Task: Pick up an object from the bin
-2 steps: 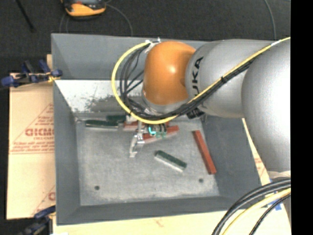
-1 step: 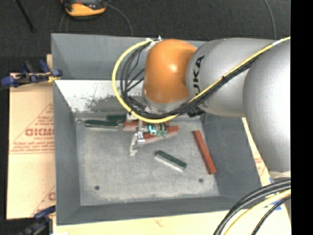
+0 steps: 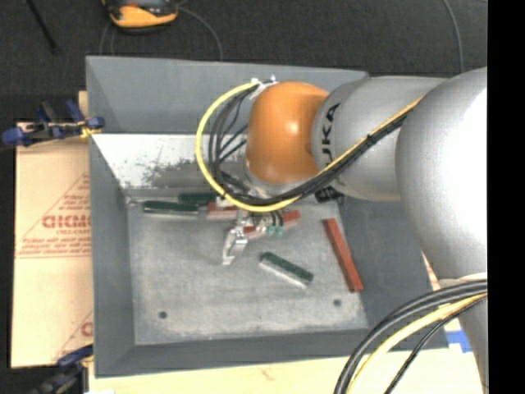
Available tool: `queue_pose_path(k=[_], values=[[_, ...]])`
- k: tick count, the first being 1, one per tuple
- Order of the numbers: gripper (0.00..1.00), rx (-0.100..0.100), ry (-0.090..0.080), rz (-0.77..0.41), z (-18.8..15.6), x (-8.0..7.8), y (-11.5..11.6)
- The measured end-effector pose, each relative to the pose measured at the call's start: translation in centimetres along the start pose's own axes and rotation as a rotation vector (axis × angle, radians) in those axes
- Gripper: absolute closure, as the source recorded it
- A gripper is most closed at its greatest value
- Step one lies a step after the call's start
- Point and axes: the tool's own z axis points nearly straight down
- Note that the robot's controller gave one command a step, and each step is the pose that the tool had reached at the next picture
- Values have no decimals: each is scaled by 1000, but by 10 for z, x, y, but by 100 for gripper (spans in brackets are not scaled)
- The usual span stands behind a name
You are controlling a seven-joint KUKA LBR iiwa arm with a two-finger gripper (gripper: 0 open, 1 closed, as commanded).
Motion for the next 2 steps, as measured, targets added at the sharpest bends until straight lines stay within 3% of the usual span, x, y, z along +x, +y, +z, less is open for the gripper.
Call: queue_pose_path(k=[1, 2], values=[[0, 2, 14, -165, 38, 1, -16], [100, -2, 21, -351, 41, -24, -81]])
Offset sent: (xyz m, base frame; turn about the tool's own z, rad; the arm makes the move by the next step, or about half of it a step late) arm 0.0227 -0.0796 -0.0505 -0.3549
